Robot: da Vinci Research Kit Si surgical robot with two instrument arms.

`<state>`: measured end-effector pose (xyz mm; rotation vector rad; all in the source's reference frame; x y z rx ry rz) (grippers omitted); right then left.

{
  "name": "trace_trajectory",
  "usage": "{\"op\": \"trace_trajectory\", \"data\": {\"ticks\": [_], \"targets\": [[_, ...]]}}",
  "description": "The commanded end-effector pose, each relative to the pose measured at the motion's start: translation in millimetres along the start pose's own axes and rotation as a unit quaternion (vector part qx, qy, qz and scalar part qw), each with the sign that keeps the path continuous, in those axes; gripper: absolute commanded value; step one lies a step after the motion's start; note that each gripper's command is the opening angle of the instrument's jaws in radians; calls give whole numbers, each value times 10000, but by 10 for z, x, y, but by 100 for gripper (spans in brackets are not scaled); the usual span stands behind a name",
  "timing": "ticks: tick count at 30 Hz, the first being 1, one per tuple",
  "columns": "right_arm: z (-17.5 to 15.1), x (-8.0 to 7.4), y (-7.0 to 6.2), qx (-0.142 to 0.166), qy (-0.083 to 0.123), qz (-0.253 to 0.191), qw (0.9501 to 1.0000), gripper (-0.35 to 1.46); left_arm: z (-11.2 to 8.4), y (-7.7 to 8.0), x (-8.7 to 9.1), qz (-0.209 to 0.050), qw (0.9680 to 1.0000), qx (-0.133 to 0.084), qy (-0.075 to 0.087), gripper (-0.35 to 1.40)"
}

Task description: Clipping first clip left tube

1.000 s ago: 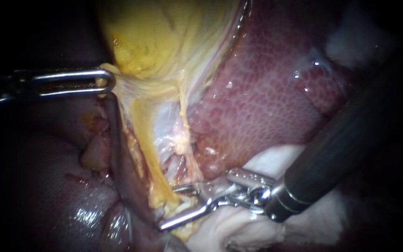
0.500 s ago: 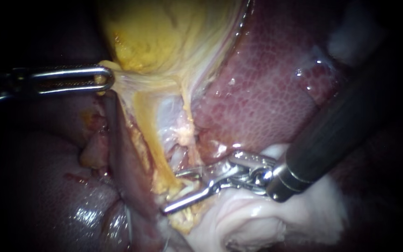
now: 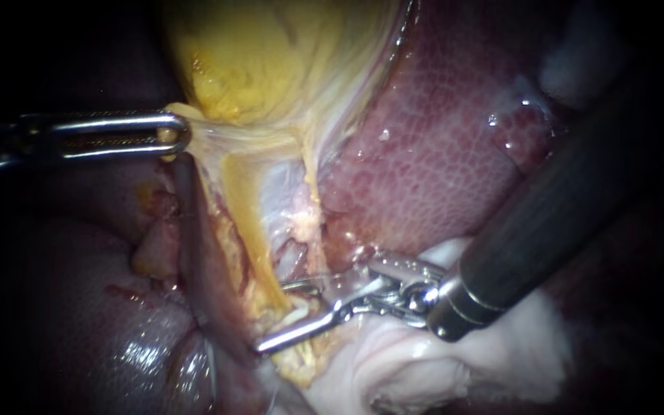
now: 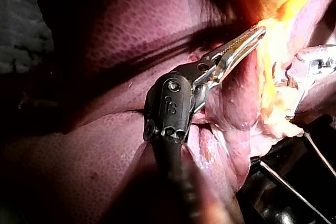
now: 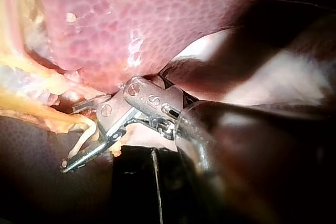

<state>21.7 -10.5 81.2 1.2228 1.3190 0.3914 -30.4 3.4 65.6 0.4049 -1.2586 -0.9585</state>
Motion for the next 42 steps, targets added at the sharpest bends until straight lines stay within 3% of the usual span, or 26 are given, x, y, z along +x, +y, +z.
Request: {"op": "trace_trajectory", "data": {"ticks": [1, 6, 14, 21, 28, 34, 42], "targets": [[-1, -3, -1, 63, -45, 51, 10000, 59, 0, 3, 1, -4, 10000, 12, 0, -35], [-6, -3, -6, 206, -19, 168, 9996, 58, -3, 10, 2, -4, 10000, 43, 9, -35], [8, -7, -11, 564, -188, 364, 9976, 57, 2, 10, 1, -7, 10000, 35, 5, -35], [16, -3, 1, 730, -272, 362, 9963, 56, 7, 7, 0, -12, 10000, 17, 0, -35], [21, 2, 7, 446, -405, 327, 9976, 57, 6, 7, -2, 13, 10000, 22, 2, -35], [23, 7, 10, 313, -340, 153, 9988, 56, 5, 7, -2, 13, 10000, 22, 3, -35], [-9, 18, 19, -502, -418, -181, 9977, 58, -1, 7, -1, 15, 10000, 33, 8, -35]]}}
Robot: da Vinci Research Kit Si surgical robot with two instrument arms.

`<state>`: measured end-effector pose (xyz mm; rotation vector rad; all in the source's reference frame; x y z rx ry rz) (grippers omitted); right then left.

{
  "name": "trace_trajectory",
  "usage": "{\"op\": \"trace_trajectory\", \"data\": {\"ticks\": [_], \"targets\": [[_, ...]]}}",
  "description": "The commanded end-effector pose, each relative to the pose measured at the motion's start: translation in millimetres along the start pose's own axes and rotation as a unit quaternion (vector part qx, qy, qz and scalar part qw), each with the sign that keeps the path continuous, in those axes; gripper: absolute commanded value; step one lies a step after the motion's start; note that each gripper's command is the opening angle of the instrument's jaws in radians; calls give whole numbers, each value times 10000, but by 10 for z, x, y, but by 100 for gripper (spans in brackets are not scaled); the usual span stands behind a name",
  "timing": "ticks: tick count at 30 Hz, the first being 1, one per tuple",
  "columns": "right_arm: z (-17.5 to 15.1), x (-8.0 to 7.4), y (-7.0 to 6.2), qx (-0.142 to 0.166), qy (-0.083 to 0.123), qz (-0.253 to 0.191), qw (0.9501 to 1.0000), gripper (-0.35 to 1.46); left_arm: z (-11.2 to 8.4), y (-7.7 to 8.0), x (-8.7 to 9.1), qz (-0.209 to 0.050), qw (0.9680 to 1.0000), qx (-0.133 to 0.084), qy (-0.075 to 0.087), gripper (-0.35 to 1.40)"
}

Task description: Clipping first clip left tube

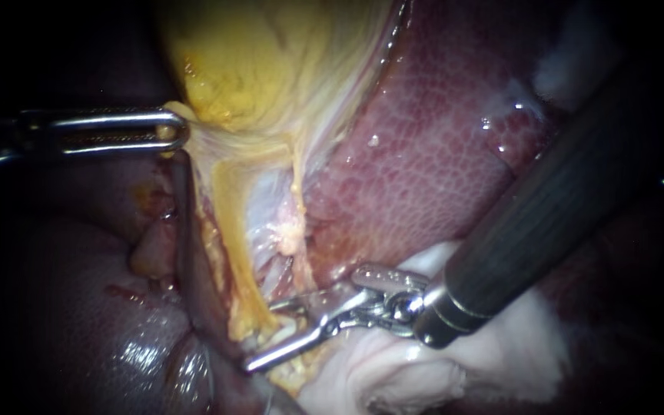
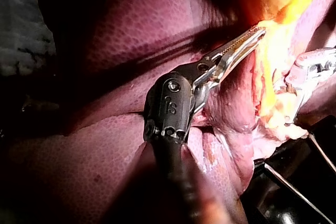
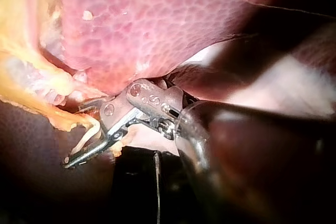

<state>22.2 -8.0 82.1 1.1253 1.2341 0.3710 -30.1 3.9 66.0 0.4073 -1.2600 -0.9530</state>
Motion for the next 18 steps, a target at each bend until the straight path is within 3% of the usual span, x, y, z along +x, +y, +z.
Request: {"op": "trace_trajectory", "data": {"ticks": [1, 5, 12, 18], "targets": [[-7, 2, 1, -124, -13, -28, 9999, 58, -1, 0, 0, 2, 10000, 11, 1, -35], [-31, 8, -3, -346, 32, -79, 9994, 58, -3, -1, 0, 1, 10000, 14, 3, -35], [-53, 25, -26, -520, 68, -330, 9981, 58, -3, -2, 0, 1, 10000, 14, 3, -35], [-56, 33, -25, -707, 87, -552, 9959, 59, -4, -2, 0, 1, 10000, 14, 3, -35]]}}
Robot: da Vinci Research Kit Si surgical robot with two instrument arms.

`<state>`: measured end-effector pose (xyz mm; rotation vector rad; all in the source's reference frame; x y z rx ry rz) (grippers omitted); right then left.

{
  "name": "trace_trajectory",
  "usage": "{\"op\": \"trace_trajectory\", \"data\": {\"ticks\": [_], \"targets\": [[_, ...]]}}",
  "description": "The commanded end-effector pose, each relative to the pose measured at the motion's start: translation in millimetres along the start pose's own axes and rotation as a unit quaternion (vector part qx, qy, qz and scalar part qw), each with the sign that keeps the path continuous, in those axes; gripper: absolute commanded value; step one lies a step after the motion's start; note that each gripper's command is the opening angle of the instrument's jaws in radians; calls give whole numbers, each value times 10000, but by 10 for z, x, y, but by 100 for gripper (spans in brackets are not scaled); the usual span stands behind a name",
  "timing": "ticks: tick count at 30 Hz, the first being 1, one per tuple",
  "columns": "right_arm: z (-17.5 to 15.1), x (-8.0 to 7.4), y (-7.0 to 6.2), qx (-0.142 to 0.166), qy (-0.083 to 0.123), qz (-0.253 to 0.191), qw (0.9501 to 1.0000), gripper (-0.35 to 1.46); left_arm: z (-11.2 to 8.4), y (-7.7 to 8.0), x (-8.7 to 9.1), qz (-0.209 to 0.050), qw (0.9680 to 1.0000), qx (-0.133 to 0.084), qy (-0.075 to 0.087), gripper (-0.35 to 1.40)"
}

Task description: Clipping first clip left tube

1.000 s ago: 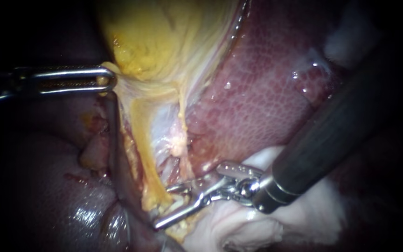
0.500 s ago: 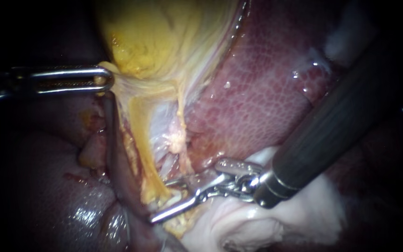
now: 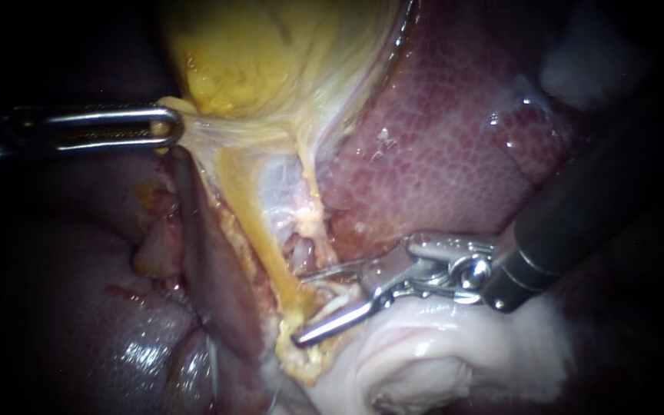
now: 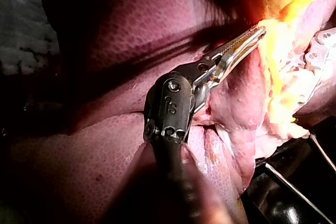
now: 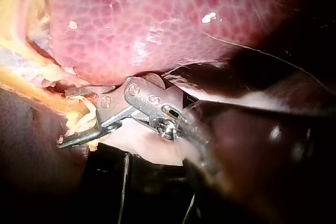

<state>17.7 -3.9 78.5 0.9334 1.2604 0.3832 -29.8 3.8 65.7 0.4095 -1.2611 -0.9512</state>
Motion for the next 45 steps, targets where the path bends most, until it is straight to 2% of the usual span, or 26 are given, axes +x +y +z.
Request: {"op": "trace_trajectory", "data": {"ticks": [1, 4, 11, 22, 29, 37, 43, 45], "targets": [[-1, -2, 2, -69, -87, -49, 9999, 59, -1, 0, 0, 0, 10000, 2, 1, -35], [-4, -3, 5, -212, -201, -107, 9995, 59, -1, 0, 0, 1, 10000, 2, 2, -35], [-5, -3, 12, -466, -282, -306, 9980, 60, -1, 0, 0, 1, 10000, 2, 1, -35], [-26, 17, 12, -677, -221, -440, 9965, 60, -3, -1, -1, -3, 10000, 6, 4, -35], [-27, 17, 17, -743, -226, -482, 9958, 60, -3, -1, -1, -3, 10000, 6, 4, -35], [-2, 7, 24, -694, -255, -516, 9959, 60, -2, -1, -1, -3, 10000, 4, 3, -35], [21, -12, 25, -434, -341, -547, 9970, 60, -2, -2, -1, -3, 10000, 3, 3, -35], [25, -16, 22, -282, -287, -476, 9981, 60, -2, -2, -1, -3, 10000, 4, 3, -35]]}}
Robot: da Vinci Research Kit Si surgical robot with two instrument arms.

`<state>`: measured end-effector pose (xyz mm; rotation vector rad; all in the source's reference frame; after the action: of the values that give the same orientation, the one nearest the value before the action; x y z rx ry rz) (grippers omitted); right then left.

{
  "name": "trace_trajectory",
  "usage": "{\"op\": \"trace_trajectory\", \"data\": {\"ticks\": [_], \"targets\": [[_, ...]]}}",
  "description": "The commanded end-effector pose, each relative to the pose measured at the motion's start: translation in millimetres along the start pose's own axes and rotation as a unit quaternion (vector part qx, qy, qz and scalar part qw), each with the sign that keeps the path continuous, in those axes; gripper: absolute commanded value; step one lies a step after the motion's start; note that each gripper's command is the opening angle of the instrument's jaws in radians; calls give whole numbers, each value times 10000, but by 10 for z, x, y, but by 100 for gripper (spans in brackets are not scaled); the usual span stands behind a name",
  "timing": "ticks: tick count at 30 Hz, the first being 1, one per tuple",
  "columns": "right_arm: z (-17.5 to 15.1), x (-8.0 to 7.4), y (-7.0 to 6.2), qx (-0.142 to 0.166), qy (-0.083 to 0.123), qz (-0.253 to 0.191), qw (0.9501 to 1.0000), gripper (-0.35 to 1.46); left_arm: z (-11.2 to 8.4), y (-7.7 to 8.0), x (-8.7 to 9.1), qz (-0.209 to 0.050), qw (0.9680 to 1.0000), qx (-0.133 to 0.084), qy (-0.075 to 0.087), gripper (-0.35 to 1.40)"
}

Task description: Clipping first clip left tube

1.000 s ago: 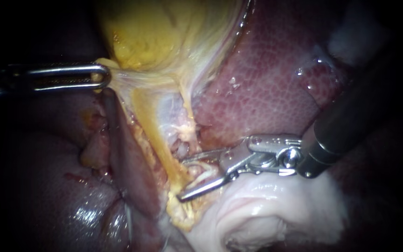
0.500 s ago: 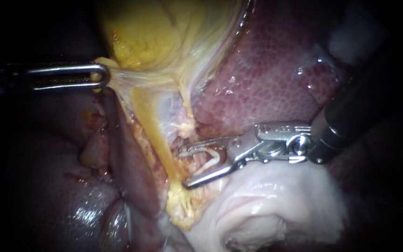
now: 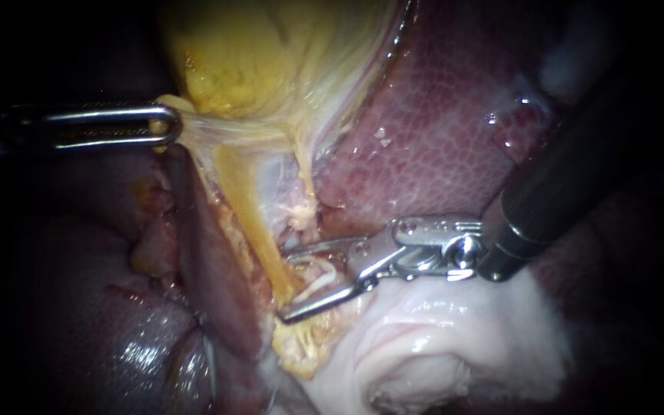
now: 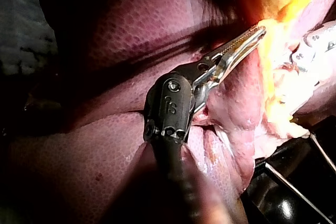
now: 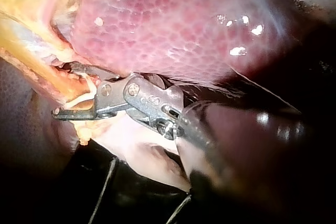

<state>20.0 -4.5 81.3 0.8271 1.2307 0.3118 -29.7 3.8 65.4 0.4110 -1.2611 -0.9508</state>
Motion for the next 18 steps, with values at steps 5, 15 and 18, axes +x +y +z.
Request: {"op": "trace_trajectory", "data": {"ticks": [5, 15, 18], "targets": [[-2, 4, -14, 381, 229, 290, 9986, 60, -1, 0, 0, 29, 10000, 2, 2, -35], [1, 11, -27, 952, 523, 678, 9918, 60, -1, 1, 0, 29, 10000, 4, 2, -35], [1, 10, -27, 1092, 559, 791, 9893, 60, -1, 1, 0, 29, 10000, 4, 2, -35]]}}
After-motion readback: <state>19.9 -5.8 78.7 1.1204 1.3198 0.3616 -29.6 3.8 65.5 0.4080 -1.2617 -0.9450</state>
